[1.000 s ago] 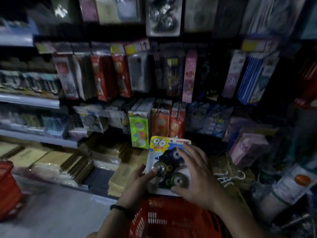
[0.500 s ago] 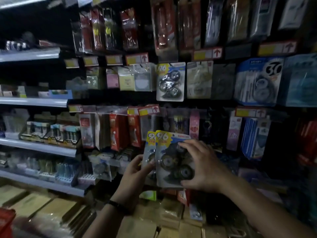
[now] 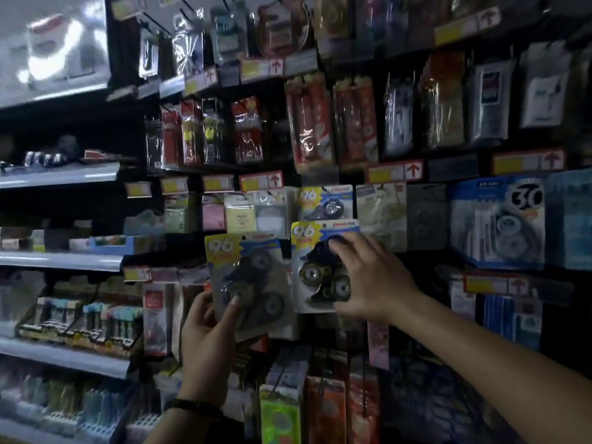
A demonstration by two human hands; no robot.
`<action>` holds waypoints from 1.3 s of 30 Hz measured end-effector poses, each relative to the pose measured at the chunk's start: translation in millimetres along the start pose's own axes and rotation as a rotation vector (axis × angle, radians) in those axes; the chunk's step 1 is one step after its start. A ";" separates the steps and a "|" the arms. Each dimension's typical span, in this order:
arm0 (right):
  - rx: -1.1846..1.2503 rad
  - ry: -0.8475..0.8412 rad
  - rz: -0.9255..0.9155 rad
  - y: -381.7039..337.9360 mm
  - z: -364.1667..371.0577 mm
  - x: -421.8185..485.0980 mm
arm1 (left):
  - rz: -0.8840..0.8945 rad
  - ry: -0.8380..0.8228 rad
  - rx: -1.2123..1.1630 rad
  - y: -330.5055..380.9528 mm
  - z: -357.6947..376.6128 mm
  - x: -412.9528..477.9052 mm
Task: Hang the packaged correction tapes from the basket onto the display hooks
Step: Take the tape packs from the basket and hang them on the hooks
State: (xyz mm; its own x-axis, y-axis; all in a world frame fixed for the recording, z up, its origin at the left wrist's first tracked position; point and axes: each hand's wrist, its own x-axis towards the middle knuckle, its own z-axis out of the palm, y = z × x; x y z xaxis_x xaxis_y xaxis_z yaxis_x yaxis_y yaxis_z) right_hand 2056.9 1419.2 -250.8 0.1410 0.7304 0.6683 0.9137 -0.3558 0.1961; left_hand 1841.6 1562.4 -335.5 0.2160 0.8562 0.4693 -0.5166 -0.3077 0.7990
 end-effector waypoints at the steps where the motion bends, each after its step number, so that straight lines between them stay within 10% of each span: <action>1: -0.027 0.018 0.000 0.2 -0.1 11.1 | 0.005 0.007 -0.017 0.5 0.9 4.9; 39: -0.398 0.011 0.016 10.7 42.5 111.4 | -0.104 -0.123 -0.057 -14.6 28.9 40.9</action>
State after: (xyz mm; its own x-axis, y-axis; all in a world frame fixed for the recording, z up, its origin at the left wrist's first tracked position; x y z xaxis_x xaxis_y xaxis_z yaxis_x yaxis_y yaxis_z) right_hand 2098.6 1521.6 -204.7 0.1483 0.7172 0.6809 0.6923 -0.5670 0.4464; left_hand 1881.9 1589.9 -317.0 0.3687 0.8240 0.4302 -0.5314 -0.1928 0.8249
